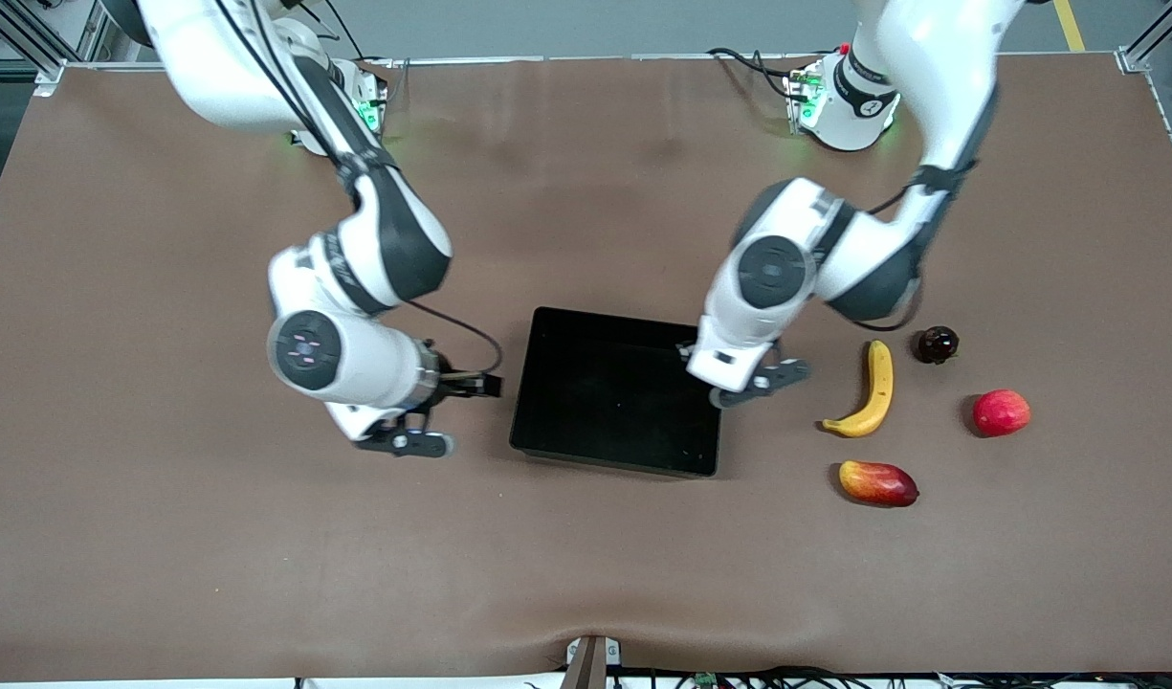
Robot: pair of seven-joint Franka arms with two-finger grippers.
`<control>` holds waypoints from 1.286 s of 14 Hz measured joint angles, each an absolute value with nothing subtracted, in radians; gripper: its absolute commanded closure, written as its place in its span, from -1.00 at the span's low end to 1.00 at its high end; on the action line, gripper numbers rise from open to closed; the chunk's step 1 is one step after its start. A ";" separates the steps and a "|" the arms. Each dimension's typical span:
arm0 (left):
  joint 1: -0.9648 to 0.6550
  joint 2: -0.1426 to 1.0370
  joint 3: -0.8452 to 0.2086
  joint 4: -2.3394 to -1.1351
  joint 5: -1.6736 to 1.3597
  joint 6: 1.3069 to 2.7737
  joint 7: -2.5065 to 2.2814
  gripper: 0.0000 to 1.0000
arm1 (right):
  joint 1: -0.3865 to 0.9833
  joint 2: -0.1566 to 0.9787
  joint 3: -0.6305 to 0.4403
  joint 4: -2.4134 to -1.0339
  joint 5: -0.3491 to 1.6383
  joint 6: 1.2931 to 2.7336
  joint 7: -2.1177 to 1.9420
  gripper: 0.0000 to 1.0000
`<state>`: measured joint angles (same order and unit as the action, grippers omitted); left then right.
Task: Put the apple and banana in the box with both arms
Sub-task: 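Drop the apple into the box while the right gripper withdraws, then move the left gripper back over the yellow banana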
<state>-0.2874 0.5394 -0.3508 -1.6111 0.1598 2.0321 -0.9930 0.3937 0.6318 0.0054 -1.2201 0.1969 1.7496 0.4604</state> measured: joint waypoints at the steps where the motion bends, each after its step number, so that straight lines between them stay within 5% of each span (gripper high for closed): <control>1: -0.303 0.564 -0.351 -1.611 0.162 2.065 -0.996 1.00 | 0.376 0.629 0.002 -1.187 0.188 1.701 0.455 -1.00; 6: -0.312 0.688 -0.346 -1.607 0.171 2.166 -0.996 1.00 | 0.222 0.575 -0.009 -1.088 0.178 1.515 0.363 -1.00; 7: -0.312 0.711 -0.346 -1.607 0.172 2.171 -0.996 0.88 | 0.184 0.544 -0.009 -1.085 0.178 1.490 0.339 -1.00; 8: -0.313 0.730 -0.346 -1.606 0.172 2.177 -0.996 -0.63 | 0.149 0.508 -0.009 -1.083 0.176 1.455 0.297 -1.00; 9: -0.312 0.734 -0.347 -1.598 0.172 2.175 -0.996 -1.00 | 0.120 0.473 -0.011 -1.083 0.171 1.418 0.255 -1.00; 14: -0.314 0.725 -0.346 -1.575 0.192 2.169 -0.995 -1.00 | 0.019 0.327 -0.015 -1.112 0.114 1.324 0.166 -1.00; 18: -0.287 0.613 -0.340 -1.444 0.195 1.945 -0.993 -1.00 | 0.023 0.151 -0.007 -1.247 0.027 1.316 0.145 -1.00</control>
